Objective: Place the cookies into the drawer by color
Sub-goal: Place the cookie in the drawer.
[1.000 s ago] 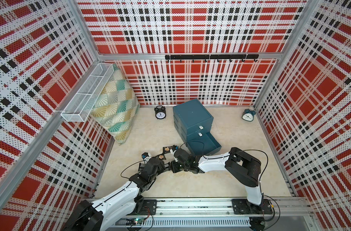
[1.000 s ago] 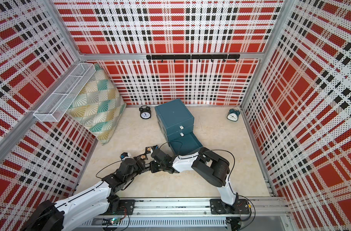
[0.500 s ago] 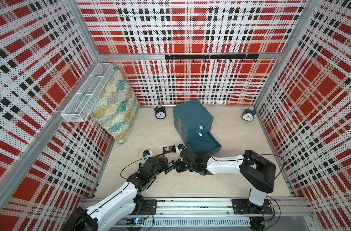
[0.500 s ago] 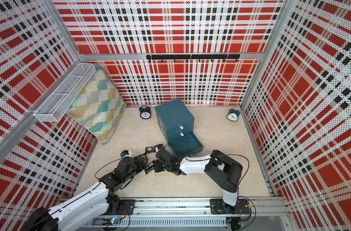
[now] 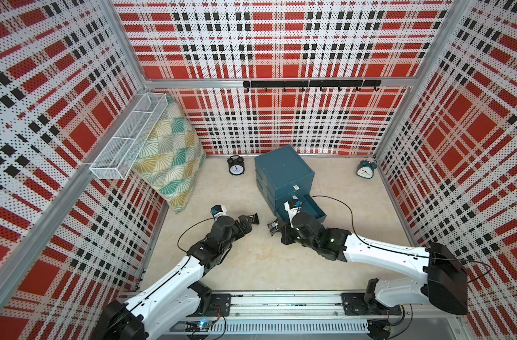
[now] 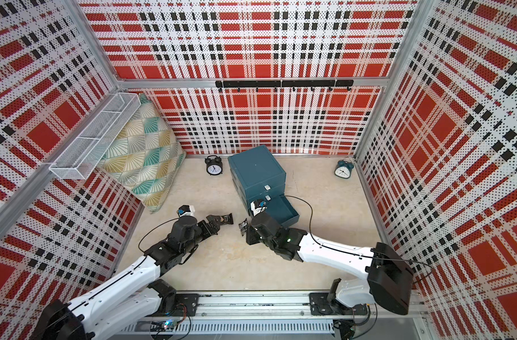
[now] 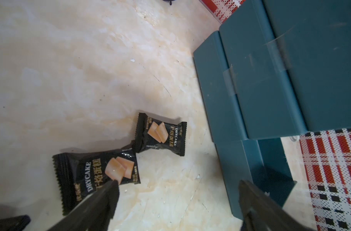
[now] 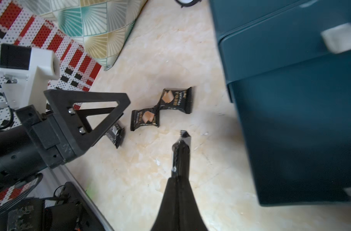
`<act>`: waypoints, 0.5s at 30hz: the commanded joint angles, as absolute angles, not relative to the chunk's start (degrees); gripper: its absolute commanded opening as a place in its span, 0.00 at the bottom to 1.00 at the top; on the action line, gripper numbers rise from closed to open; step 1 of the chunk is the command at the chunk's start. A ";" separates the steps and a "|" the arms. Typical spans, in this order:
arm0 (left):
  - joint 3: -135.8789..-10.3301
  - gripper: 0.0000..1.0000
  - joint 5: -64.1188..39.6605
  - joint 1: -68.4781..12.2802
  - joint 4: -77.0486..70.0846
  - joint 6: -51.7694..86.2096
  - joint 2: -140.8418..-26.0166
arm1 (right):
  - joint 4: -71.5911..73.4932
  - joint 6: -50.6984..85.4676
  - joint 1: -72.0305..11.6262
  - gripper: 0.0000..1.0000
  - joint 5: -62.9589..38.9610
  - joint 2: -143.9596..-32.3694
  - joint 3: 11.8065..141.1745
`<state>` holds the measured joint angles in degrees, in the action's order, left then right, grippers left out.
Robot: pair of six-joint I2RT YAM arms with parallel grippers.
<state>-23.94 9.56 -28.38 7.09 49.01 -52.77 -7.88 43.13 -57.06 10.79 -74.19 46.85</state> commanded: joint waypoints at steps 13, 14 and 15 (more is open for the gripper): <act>-32.38 0.86 2.93 -18.34 -3.77 40.14 -71.95 | -13.62 36.12 -40.84 0.00 7.65 -67.11 43.49; -33.11 0.85 2.80 -18.05 -3.91 39.79 -73.26 | -13.62 35.81 -39.99 0.00 7.28 -67.67 43.51; -33.90 0.84 2.97 -17.87 -4.06 39.56 -74.90 | -13.34 35.33 -39.02 0.00 6.51 -68.38 43.52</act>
